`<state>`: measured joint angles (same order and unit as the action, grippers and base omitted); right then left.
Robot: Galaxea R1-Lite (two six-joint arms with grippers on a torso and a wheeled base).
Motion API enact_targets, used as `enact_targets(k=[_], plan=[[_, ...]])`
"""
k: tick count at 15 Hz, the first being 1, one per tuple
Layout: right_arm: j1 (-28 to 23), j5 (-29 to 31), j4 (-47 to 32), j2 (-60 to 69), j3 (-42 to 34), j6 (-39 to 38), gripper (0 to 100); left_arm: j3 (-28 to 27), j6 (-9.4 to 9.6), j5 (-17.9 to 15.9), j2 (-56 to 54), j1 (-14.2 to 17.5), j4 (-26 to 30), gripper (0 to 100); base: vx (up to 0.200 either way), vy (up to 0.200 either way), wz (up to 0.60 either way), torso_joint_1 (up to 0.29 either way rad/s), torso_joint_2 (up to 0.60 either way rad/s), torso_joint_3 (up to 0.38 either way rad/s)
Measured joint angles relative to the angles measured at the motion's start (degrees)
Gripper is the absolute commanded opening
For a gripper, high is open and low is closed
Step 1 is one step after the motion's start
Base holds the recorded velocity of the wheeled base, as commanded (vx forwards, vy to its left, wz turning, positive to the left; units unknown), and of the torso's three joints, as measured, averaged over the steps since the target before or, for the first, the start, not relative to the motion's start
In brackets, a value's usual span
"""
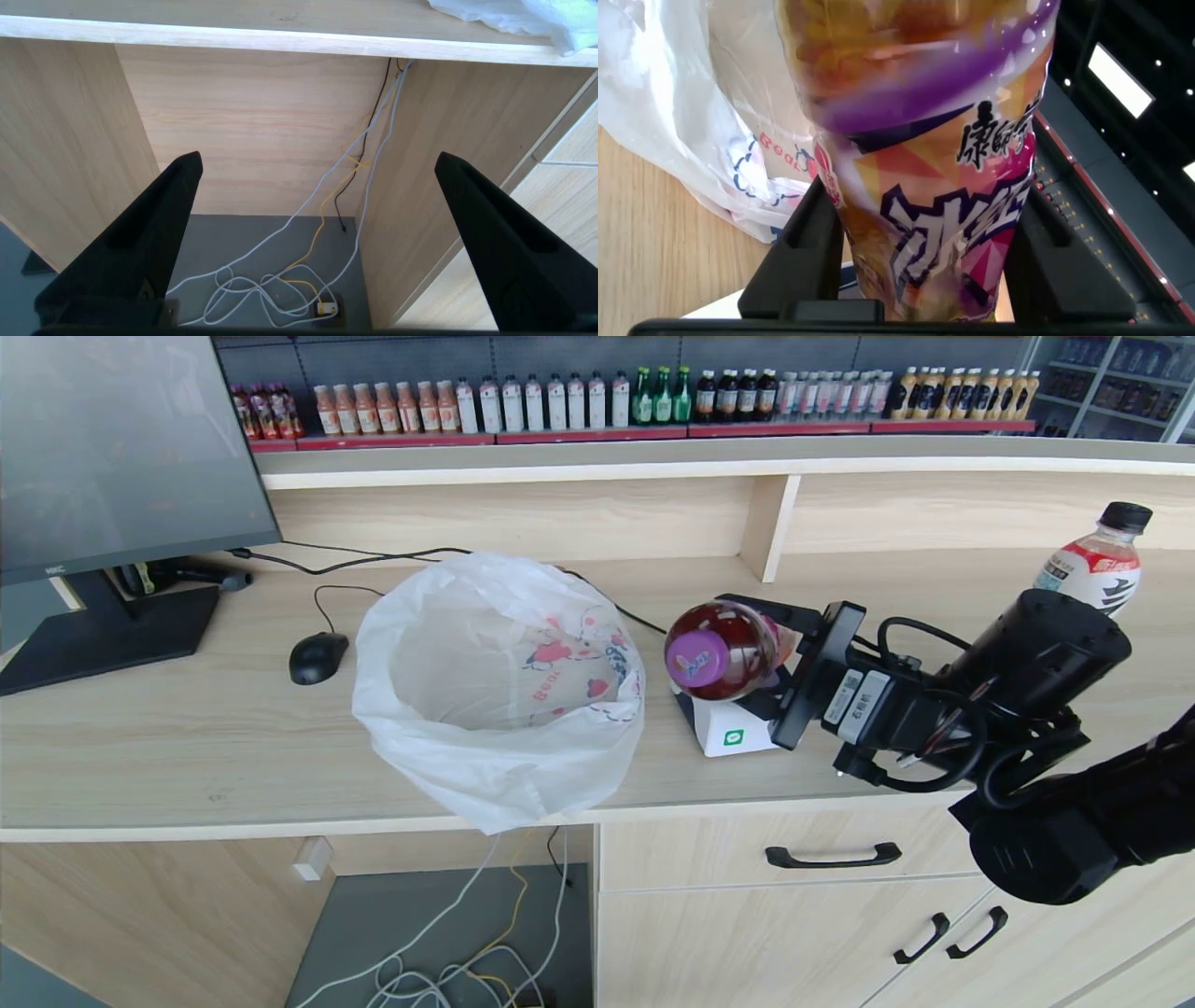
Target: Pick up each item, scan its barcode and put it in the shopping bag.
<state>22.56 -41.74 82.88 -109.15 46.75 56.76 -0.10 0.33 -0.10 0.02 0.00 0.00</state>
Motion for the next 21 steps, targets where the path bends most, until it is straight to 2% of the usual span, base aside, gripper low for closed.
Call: enact_targets(k=[21], plan=[[0.34, 2.15, 1.22, -0.44, -0.23, -0.95, 0, 0.00, 0.00, 0.00, 0.00, 0.00, 0.02, 100, 0.000, 0.000, 0.00, 0.000, 0.00, 0.000]])
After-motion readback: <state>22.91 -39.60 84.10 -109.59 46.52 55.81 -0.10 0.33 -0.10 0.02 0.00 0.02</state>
